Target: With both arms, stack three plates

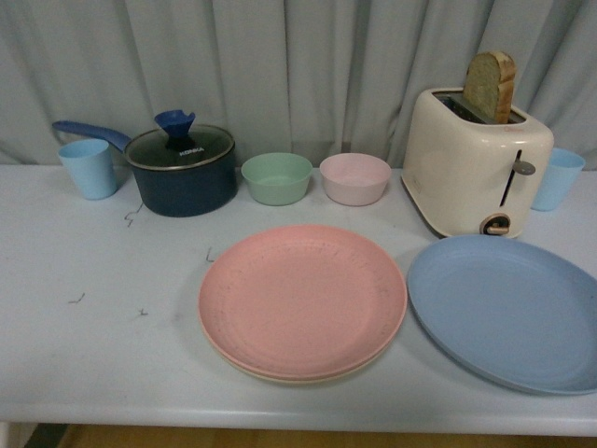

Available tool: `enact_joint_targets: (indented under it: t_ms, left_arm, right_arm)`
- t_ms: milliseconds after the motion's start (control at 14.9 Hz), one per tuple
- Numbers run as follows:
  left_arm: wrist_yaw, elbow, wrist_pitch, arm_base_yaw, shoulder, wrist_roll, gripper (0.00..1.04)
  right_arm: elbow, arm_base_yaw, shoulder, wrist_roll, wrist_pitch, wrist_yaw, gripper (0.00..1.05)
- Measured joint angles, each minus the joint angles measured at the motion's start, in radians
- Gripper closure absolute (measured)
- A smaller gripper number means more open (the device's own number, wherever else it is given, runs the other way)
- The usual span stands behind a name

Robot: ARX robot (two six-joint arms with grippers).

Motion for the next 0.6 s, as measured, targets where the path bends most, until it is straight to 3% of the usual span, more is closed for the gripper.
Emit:
enact_joint_targets:
  t_ms: [67, 268, 602]
  left_arm:
    - [0.001, 0.000, 0.001, 0.000, 0.000, 0.000, 0.07]
    - [0.001, 0.000, 0.000, 0.000, 0.000, 0.000, 0.07]
    - [0.001, 0.000, 0.000, 0.000, 0.000, 0.000, 0.07]
  right_arm:
    - [0.114, -0.055, 0.253, -0.001, -0.112, -0.026, 0.06]
    - [0.287, -0.187, 0.732, -0.093, 0.143, -0.072, 0.06]
    - [0.641, -0.233, 1.392, -0.161, 0.251, -0.072, 0.06]
